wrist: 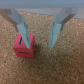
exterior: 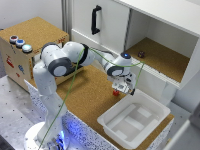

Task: Slide the pink block to the left

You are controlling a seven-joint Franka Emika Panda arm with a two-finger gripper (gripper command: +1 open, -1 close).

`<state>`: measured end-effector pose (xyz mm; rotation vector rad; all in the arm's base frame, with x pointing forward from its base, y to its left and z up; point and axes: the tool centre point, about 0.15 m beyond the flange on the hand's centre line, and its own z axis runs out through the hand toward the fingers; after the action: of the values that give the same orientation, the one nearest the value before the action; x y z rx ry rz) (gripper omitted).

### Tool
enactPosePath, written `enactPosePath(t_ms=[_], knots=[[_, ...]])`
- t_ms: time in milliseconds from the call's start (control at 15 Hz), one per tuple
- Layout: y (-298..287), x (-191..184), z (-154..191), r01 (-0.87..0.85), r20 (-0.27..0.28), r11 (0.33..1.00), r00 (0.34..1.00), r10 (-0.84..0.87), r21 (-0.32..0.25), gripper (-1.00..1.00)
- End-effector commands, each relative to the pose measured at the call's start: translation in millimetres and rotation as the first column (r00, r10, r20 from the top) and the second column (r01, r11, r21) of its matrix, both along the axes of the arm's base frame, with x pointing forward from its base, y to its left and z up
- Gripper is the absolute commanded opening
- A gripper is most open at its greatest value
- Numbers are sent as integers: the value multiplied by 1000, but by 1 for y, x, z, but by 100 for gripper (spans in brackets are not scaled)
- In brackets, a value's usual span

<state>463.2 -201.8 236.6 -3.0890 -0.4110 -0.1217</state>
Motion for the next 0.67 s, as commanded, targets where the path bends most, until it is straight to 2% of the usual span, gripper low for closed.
enactPosePath(t_ms=[0,267,600], knots=[[-3,23,-20,12,1,999,1000,-12,44,-100],[14,18,-24,9,-22,999,1000,-8,45,-100],[47,3,-23,29,-56,995,998,-23,99,-100]])
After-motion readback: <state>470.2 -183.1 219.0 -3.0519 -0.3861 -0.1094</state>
